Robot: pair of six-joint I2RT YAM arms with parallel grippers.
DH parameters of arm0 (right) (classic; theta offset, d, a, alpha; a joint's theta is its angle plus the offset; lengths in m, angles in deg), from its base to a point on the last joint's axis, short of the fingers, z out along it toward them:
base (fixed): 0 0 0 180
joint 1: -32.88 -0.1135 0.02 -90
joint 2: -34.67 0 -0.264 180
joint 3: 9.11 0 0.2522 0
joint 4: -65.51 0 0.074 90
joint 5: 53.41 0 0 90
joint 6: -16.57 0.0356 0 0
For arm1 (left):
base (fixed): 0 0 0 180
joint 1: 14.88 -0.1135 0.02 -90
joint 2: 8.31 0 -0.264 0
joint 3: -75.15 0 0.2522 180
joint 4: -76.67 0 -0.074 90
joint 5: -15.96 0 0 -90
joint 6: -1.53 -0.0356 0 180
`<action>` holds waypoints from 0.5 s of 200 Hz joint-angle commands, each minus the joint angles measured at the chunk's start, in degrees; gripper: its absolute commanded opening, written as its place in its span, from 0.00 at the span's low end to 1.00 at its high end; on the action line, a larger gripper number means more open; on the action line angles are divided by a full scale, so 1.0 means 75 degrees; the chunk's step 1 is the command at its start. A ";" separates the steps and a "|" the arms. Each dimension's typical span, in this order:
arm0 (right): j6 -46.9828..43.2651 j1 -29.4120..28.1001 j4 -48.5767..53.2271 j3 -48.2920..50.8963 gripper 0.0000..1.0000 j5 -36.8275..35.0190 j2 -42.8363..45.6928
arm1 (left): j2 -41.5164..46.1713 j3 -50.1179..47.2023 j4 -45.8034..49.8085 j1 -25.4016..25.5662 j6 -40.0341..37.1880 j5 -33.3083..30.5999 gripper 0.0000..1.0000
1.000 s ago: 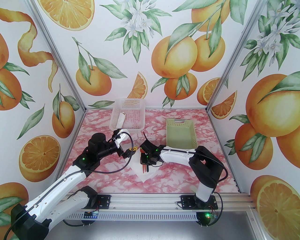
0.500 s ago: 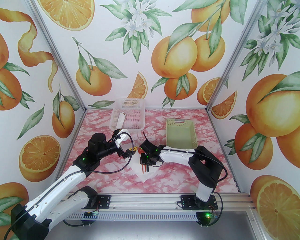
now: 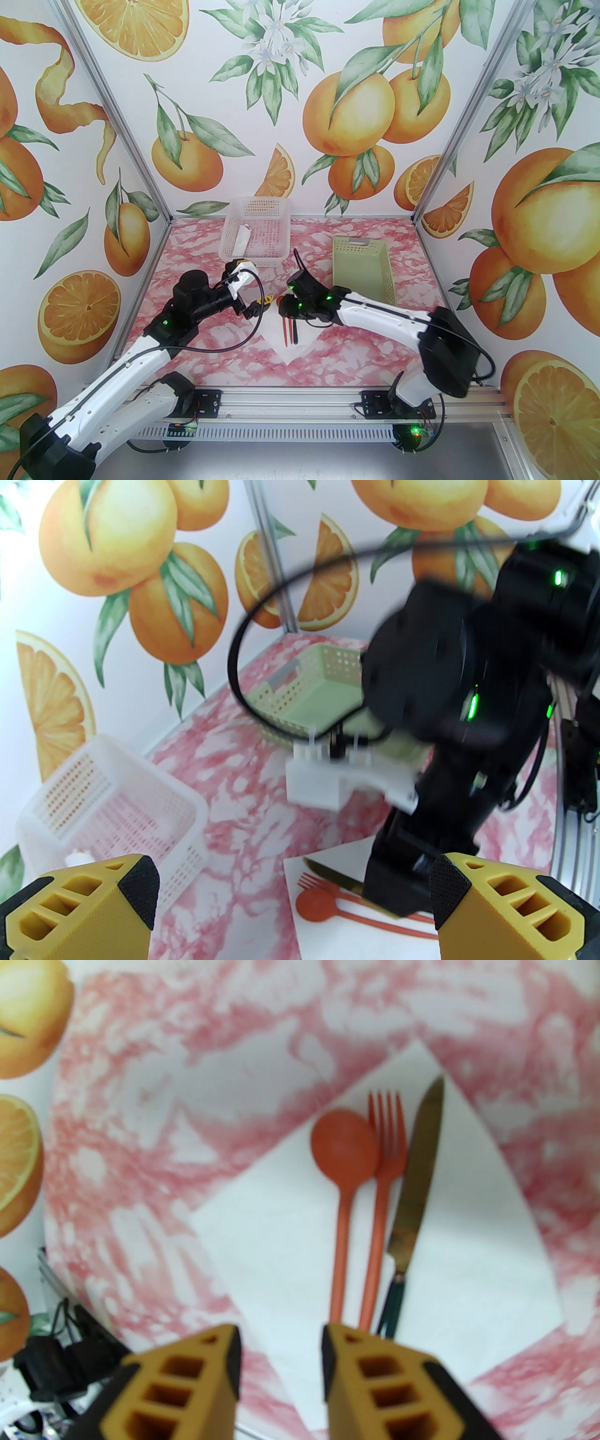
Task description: Place the utensils on the paper napkin and roll it up
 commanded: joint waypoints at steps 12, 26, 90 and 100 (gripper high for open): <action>-0.0394 0.0612 -0.0140 0.0684 0.39 -0.0281 0.0793 | 0.0526 -0.0724 -0.1232 0.0024 -0.0958 0.0140 1.00; -0.0440 0.0851 -0.0338 0.0972 0.42 -0.0204 0.1111 | 0.0649 -0.0738 -0.1036 0.0023 -0.1391 0.0069 1.00; -0.0903 0.1631 -0.0556 0.1845 0.68 -0.0379 0.2609 | 0.1181 -0.0340 0.1043 0.0516 -0.3602 -0.0039 1.00; -0.0915 0.1755 -0.0687 0.2009 0.73 -0.0309 0.2824 | 0.1237 -0.0203 0.1484 0.0718 -0.3827 -0.0225 1.00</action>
